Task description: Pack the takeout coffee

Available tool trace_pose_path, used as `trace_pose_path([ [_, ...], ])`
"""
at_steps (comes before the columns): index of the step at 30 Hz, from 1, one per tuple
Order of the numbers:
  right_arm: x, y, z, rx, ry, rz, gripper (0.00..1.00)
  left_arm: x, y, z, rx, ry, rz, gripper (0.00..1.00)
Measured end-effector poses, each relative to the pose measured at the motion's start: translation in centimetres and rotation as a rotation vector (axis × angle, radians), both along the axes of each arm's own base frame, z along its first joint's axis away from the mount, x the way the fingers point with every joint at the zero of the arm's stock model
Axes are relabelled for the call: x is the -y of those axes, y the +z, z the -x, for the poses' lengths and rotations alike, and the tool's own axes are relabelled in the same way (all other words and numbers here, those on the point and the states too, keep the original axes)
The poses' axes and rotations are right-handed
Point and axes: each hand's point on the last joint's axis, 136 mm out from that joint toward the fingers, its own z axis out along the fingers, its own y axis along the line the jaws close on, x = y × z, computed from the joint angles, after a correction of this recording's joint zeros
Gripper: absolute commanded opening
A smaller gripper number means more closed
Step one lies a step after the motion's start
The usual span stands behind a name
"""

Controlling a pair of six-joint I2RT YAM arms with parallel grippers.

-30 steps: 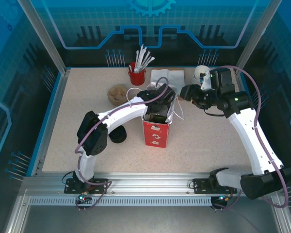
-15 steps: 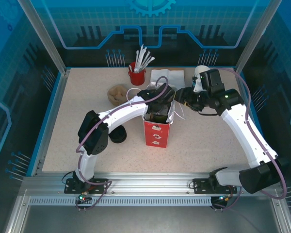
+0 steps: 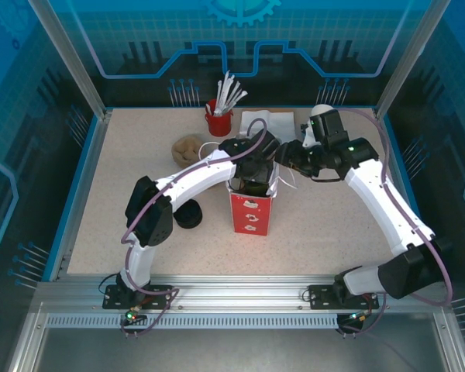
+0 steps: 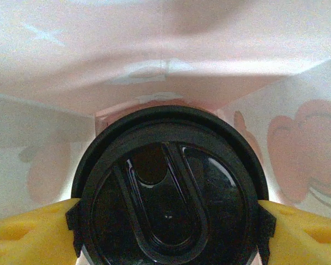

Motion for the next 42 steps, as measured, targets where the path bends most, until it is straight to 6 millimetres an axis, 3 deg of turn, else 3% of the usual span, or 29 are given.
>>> trace_pose_path([
  [4,-0.9,-1.0,0.0,-0.024,0.029,0.014,0.53,0.3,1.9,-0.1,0.016,0.006,0.017,0.8],
  [9,-1.4,-0.1,-0.4,0.009,0.046,0.02,0.47,0.0,2.6,0.1,0.015,0.016,0.006,0.82],
  [17,-1.4,0.6,-0.7,0.046,0.062,0.048,0.28,-0.5,4.6,0.4,0.02,0.021,-0.013,0.84],
  [28,-1.8,1.8,-0.7,0.089,0.097,0.054,0.19,-1.1,5.8,0.7,0.016,0.033,-0.027,0.82],
  [34,-0.9,1.7,-0.7,0.089,0.075,0.079,0.17,-1.5,6.4,1.1,0.01,0.039,-0.028,0.82],
  [39,0.5,1.4,-1.0,0.071,0.036,0.099,0.19,-2.0,8.9,1.9,0.029,0.035,0.01,0.82],
  [42,0.8,1.4,-1.1,0.069,0.033,0.096,0.25,-2.1,10.7,2.7,0.042,0.013,0.051,0.82],
])
